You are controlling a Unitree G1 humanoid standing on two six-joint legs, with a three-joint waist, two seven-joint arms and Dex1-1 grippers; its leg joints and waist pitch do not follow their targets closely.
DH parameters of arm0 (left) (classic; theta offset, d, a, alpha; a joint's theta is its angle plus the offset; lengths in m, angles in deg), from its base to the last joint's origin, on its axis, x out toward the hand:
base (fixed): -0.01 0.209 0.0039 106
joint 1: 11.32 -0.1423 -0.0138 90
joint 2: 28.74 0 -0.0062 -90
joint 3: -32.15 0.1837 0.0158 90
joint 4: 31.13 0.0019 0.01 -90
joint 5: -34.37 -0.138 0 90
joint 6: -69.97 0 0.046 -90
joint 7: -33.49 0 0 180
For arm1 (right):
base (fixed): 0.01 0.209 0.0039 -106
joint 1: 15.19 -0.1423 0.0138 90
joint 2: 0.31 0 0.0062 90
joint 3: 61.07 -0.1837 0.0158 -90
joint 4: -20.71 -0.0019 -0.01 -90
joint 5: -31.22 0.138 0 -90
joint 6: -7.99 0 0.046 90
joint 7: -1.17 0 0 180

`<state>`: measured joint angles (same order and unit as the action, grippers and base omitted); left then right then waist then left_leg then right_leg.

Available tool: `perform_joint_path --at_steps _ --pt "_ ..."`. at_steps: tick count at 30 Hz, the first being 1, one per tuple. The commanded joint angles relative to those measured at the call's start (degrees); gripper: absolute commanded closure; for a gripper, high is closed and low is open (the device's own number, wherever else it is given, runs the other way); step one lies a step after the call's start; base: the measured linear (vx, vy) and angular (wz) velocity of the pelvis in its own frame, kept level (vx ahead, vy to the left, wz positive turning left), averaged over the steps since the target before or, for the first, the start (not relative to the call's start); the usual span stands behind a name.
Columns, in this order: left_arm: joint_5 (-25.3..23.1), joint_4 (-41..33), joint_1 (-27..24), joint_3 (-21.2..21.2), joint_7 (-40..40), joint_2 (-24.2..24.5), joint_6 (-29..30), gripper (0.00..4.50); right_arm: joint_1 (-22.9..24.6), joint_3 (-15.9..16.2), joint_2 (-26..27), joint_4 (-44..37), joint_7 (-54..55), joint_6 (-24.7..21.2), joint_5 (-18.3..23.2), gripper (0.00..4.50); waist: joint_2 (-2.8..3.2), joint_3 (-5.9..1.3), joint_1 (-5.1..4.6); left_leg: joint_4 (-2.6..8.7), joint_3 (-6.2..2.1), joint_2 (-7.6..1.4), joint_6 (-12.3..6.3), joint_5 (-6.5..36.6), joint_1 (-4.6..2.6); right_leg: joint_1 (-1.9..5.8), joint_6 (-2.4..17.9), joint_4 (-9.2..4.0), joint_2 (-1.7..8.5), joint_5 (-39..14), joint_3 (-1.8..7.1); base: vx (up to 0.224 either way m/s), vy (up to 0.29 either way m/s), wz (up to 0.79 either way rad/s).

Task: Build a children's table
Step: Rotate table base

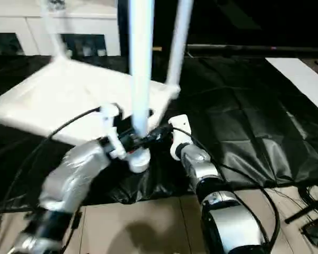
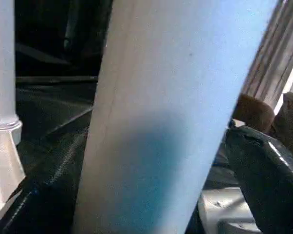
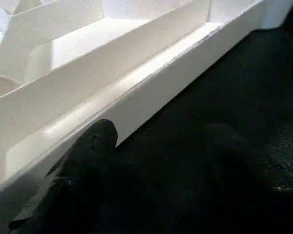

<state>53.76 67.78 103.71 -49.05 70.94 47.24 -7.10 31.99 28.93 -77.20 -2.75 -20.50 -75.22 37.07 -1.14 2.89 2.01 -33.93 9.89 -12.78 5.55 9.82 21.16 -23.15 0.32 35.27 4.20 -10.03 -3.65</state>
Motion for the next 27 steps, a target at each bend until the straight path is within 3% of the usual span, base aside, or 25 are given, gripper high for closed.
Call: perform_joint_path --at_steps 1,4,6,7,13,15,16,18,21,27 --pt "-1.05 1.81 2.75 1.70 1.19 -1.05 -2.08 0.05 -1.84 0.49 1.77 0.45 -1.59 0.90 -0.65 1.25 0.76 -4.14 0.58 3.51 0.36 -0.08 -1.98 12.05 -0.34 3.34 14.52 -3.51 2.80 -5.75 1.99 0.000 0.000 0.00" --pt "-3.20 8.22 6.56 0.16 -0.91 -1.07 -5.69 0.05 -2.05 -0.82 0.77 1.50 -0.05 1.86 -0.48 1.25 1.07 -4.04 0.72 3.53 0.44 0.02 -1.75 13.59 -0.73 3.04 14.54 -3.80 2.63 -7.55 1.94 0.000 0.000 0.00" --pt "-4.94 12.65 8.73 -0.96 -3.35 -0.65 -7.98 0.05 -1.91 -1.63 -0.02 1.64 0.33 2.30 -0.04 1.25 0.82 -4.04 0.79 3.57 0.34 0.05 -1.59 13.33 -0.35 3.45 14.05 -3.82 2.81 -8.18 1.93 0.000 0.000 0.00" --pt "-6.05 15.12 9.82 -1.55 -4.84 -0.30 -9.79 0.05 -1.71 -1.96 -0.57 1.59 0.37 2.53 0.15 1.25 0.80 -4.13 1.01 3.46 0.36 0.00 -1.67 13.19 -0.70 3.27 13.97 -3.79 2.83 -7.88 1.98 0.000 0.000 0.00" --pt "-8.27 23.17 13.65 -3.47 -8.51 0.44 -14.09 0.05 0.76 -3.94 -4.26 -0.73 -1.84 3.72 1.52 1.25 0.81 -4.14 1.66 3.41 0.45 -0.04 -2.49 12.21 -0.60 3.22 14.24 -3.83 2.92 -8.16 1.97 0.000 0.000 0.00" --pt "-8.37 23.72 13.93 -3.64 -8.86 0.29 -14.35 0.05 1.11 -4.17 -4.75 -1.12 -2.08 3.91 1.58 1.25 0.75 -4.12 1.89 3.41 0.45 -0.08 -2.41 12.32 -0.63 3.26 14.16 -3.69 2.94 -7.99 1.98 0.000 0.000 0.00" --pt "-8.84 24.35 14.20 -3.68 -9.84 0.11 -14.82 0.05 1.35 -4.42 -5.23 -1.43 -2.43 4.06 1.73 1.25 1.07 -4.08 1.89 3.46 0.43 -0.04 -2.34 12.85 -0.59 3.30 13.96 -3.92 2.96 -8.60 1.91 0.000 0.000 0.00" --pt "-10.30 26.52 14.58 -3.66 -12.53 -0.39 -16.00 0.05 1.87 -5.18 -6.14 -2.09 -2.40 4.48 2.01 1.25 0.81 -4.11 1.89 3.35 0.43 0.09 -2.63 12.67 -0.44 3.44 13.77 -3.96 2.96 -8.75 1.89 0.000 0.000 0.00" --pt "-13.21 27.93 13.90 -2.94 -16.49 -0.57 -17.37 0.05 3.05 -5.51 -6.99 -3.91 -2.86 4.88 2.12 1.25 1.01 -4.11 1.85 3.32 0.41 0.10 -2.96 12.98 -0.40 3.38 13.05 -4.27 2.91 -10.43 1.78 0.000 0.000 0.00" --pt "-11.93 21.70 9.04 -3.19 -16.42 -2.05 -17.03 0.05 6.67 -5.41 -7.79 -10.07 -5.08 4.48 3.00 1.25 0.80 -4.12 1.99 3.33 0.36 -0.11 -3.80 12.72 -0.26 3.26 13.03 -4.41 3.09 -11.88 1.72 0.000 0.000 0.00"
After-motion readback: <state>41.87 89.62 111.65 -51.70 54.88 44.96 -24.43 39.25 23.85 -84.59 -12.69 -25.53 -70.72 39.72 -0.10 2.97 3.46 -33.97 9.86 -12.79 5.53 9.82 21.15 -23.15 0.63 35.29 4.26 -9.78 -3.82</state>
